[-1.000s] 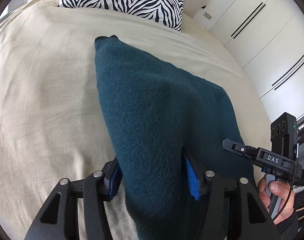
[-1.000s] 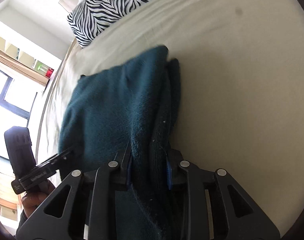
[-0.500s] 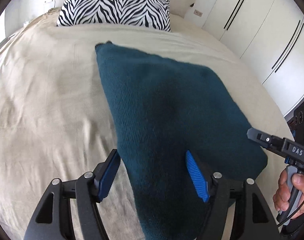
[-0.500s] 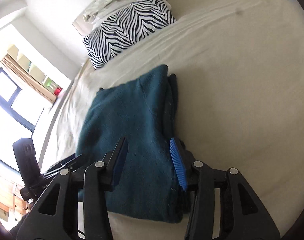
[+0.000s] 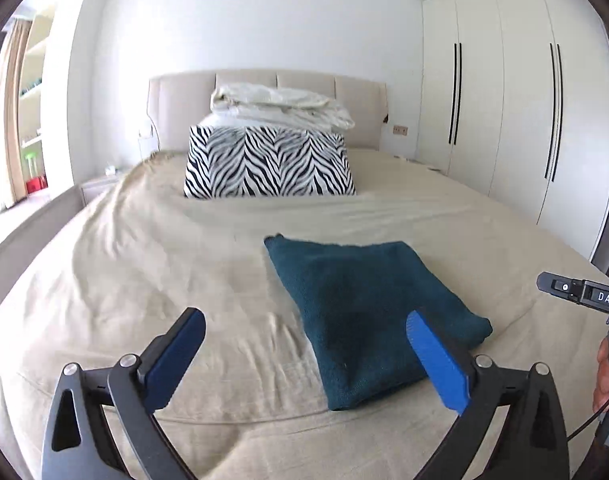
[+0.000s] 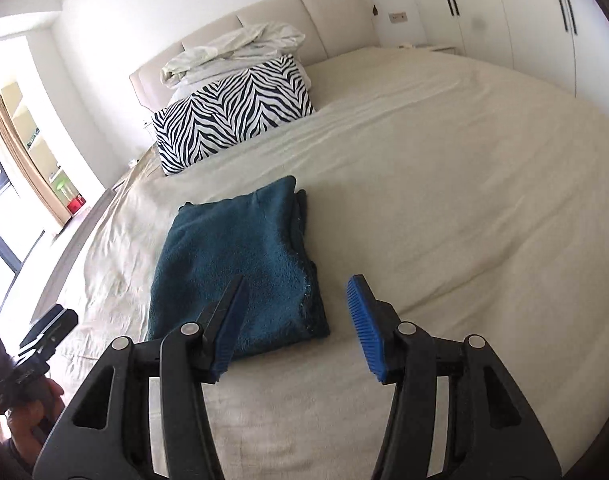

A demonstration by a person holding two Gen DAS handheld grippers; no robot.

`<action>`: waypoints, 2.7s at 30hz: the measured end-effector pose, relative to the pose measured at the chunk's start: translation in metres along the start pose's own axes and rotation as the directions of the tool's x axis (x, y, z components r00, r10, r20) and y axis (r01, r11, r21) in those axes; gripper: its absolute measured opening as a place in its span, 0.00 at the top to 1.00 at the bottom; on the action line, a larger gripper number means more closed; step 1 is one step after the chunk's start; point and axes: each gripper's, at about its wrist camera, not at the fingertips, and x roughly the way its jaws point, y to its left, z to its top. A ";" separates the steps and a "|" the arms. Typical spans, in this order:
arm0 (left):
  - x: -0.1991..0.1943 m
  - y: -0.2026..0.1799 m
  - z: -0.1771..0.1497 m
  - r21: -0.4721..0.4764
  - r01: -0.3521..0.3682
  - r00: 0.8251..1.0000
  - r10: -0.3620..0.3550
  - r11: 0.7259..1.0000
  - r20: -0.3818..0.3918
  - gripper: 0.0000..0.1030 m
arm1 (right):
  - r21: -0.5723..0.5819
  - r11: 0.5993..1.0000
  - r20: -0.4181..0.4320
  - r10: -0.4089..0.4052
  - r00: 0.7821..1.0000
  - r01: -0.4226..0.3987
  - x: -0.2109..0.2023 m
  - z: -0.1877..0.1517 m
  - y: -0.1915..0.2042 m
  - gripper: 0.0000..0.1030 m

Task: Fold small clothes

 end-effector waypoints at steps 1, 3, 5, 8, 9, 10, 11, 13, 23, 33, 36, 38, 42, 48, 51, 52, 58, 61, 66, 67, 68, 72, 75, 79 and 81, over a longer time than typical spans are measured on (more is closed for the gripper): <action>-0.013 -0.004 0.002 0.020 -0.032 0.999 0.031 0.999 0.028 0.00 | -0.029 0.999 0.043 -0.015 0.999 0.016 -0.020 -0.005 0.009 0.40; -0.042 -0.008 0.005 0.036 -0.088 0.995 0.086 0.995 0.055 0.00 | -0.069 0.996 0.143 -0.042 0.989 0.052 -0.064 -0.012 0.023 0.17; -0.066 -0.008 0.011 0.034 -0.073 0.994 0.071 0.997 0.077 0.00 | -0.078 0.993 0.254 -0.068 0.965 0.090 -0.104 -0.022 0.035 0.04; -0.092 -0.004 0.017 -0.009 -0.034 0.998 0.035 0.999 0.055 0.00 | -0.087 0.989 0.367 -0.082 0.927 0.122 -0.157 -0.030 0.053 0.01; -0.097 -0.004 0.019 -0.013 -0.047 0.998 0.047 0.999 0.038 0.00 | -0.099 0.988 0.375 -0.074 0.924 0.119 -0.169 -0.030 0.060 0.01; -0.100 -0.003 0.019 -0.018 -0.059 0.998 0.059 0.998 0.023 0.00 | -0.112 0.987 0.377 -0.062 0.924 0.112 -0.179 -0.030 0.065 0.01; -0.100 -0.003 0.018 -0.017 -0.075 0.997 0.075 0.997 0.005 0.00 | -0.120 0.987 0.379 -0.052 0.924 0.105 -0.189 -0.028 0.071 0.01; -0.098 -0.005 0.013 -0.012 -0.128 0.991 0.128 0.992 -0.045 0.00 | -0.134 0.987 0.359 -0.035 0.933 0.089 -0.206 -0.026 0.083 0.01; -0.090 -0.005 -0.024 -0.133 -0.145 0.969 0.113 0.980 -0.219 0.00 | -0.175 0.978 0.200 -0.077 0.977 0.112 -0.216 -0.044 0.109 0.01; -0.087 -0.015 -0.027 -0.137 -0.158 0.967 0.126 0.978 -0.220 0.00 | -0.235 0.960 0.147 -0.119 0.982 0.152 -0.171 -0.052 0.089 0.01; -0.086 -0.015 -0.029 -0.149 -0.159 0.966 0.123 0.976 -0.228 0.00 | -0.246 0.959 0.135 -0.112 0.984 0.143 -0.166 -0.053 0.088 0.01; -0.087 -0.014 -0.029 -0.148 -0.161 0.966 0.125 0.976 -0.225 0.00 | -0.256 0.956 0.131 -0.114 0.985 0.145 -0.164 -0.051 0.086 0.01; -0.086 -0.014 -0.030 -0.148 -0.165 0.966 0.129 0.975 -0.224 0.00 | -0.266 0.953 0.125 -0.114 0.986 0.144 -0.162 -0.052 0.087 0.02; -0.086 -0.015 -0.033 -0.156 -0.172 0.964 0.134 0.973 -0.229 0.00 | -0.269 0.953 0.123 -0.111 0.986 0.141 -0.162 -0.052 0.087 0.01; -0.086 -0.014 -0.033 -0.159 -0.176 0.963 0.137 0.971 -0.231 0.00 | -0.273 0.952 0.120 -0.110 0.987 0.139 -0.161 -0.053 0.088 0.01; -0.086 -0.013 -0.033 -0.161 -0.176 0.963 0.136 0.971 -0.232 0.00 | -0.273 0.952 0.118 -0.110 0.987 0.139 -0.160 -0.053 0.089 0.01; -0.085 -0.011 -0.036 -0.167 -0.182 0.961 0.139 0.969 -0.239 0.00 | -0.281 0.950 0.107 -0.111 0.988 0.137 -0.155 -0.056 0.092 0.01; -0.084 -0.009 -0.037 -0.167 -0.185 0.959 0.141 0.968 -0.244 0.00 | -0.280 0.951 0.099 -0.109 0.989 0.132 -0.153 -0.056 0.092 0.01; -0.082 -0.008 -0.040 -0.165 -0.192 0.956 0.147 0.967 -0.253 0.00 | -0.283 0.951 0.090 -0.106 0.990 0.128 -0.149 -0.058 0.092 0.01; -0.081 -0.008 -0.040 -0.164 -0.194 0.956 0.148 0.967 -0.255 0.00 | -0.285 0.950 0.088 -0.106 0.990 0.127 -0.148 -0.058 0.092 0.01; -0.081 -0.008 -0.041 -0.163 -0.195 0.955 0.149 0.967 -0.256 0.00 | -0.286 0.950 0.087 -0.106 0.991 0.127 -0.147 -0.058 0.093 0.01; -0.080 -0.007 -0.042 -0.161 -0.197 0.954 0.151 0.967 -0.260 0.00 | -0.287 0.950 0.080 -0.106 0.991 0.125 -0.144 -0.059 0.093 0.01; -0.079 -0.006 -0.042 -0.163 -0.197 0.953 0.150 0.967 -0.262 0.00 | -0.287 0.950 0.079 -0.107 0.991 0.125 -0.144 -0.061 0.093 0.01; -0.078 -0.006 -0.044 -0.163 -0.197 0.953 0.150 0.967 -0.265 0.00 | -0.286 0.950 0.079 -0.109 0.991 0.127 -0.143 -0.062 0.093 0.01; -0.078 -0.006 -0.044 -0.163 -0.198 0.953 0.150 0.967 -0.265 0.00 | -0.285 0.950 0.076 -0.108 0.991 0.126 -0.142 -0.062 0.093 0.01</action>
